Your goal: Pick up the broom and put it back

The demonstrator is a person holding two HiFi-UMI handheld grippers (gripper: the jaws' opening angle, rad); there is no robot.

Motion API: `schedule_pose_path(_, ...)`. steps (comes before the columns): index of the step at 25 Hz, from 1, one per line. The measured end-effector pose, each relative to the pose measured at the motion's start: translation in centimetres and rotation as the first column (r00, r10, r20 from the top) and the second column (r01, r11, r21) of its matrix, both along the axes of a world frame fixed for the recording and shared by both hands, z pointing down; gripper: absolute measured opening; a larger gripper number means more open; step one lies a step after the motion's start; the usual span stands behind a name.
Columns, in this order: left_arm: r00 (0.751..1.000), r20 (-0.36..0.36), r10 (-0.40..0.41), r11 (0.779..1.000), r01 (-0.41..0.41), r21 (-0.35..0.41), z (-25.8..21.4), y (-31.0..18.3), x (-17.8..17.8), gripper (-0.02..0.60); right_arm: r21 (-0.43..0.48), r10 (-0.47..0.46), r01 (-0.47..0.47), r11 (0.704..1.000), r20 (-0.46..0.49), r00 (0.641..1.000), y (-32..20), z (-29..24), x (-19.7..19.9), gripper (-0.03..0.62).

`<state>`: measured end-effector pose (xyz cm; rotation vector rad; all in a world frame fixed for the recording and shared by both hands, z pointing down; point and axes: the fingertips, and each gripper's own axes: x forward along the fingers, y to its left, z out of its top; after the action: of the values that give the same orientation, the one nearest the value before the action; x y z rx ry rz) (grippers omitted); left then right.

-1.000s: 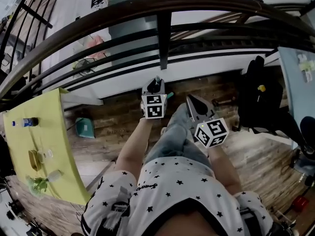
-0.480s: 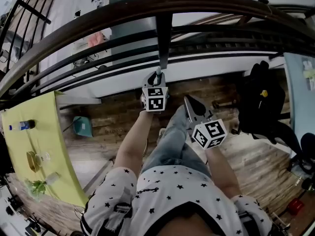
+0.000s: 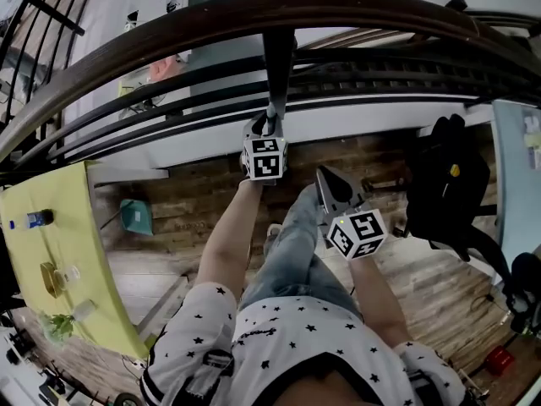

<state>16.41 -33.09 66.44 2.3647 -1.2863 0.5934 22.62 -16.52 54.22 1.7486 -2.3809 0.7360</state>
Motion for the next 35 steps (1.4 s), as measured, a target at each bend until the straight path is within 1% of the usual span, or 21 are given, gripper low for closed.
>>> schedule_pose_path(8,1.000,0.005,-0.015,1.000,0.015,-0.015,1.5,-3.0,1.5,0.098,-0.017,0.010,-0.011,1.000,-0.019,1.000,-2.3,1.5,1.3,-0.006)
schedule_pose_path(15,0.998,0.002,-0.056,0.998,0.056,-0.019,2.7,-5.3,1.6,0.098,-0.021,0.004,-0.005,1.000,-0.072,0.997,-4.3,2.7,2.0,-0.006)
schedule_pose_path(19,0.998,0.010,-0.054,0.998,0.054,-0.022,3.3,-6.5,1.9,0.098,-0.023,-0.008,0.005,1.000,-0.102,0.995,-5.7,3.7,1.9,-0.006)
schedule_pose_path(26,0.998,0.023,-0.055,0.998,0.056,-0.027,3.9,-7.4,2.3,0.098,-0.030,-0.039,0.034,0.999,-0.147,0.988,-7.4,5.2,1.5,-0.006)
schedule_pose_path(30,0.997,0.032,-0.071,0.997,0.071,-0.027,4.4,-8.3,2.4,0.098,-0.041,-0.046,0.040,0.998,-0.151,0.987,-8.2,5.8,1.3,-0.006)
schedule_pose_path(35,0.997,0.041,-0.064,0.998,0.065,-0.020,4.6,-8.3,2.8,0.098,-0.058,-0.053,0.045,0.997,-0.151,0.987,-8.5,6.5,1.4,-0.006)
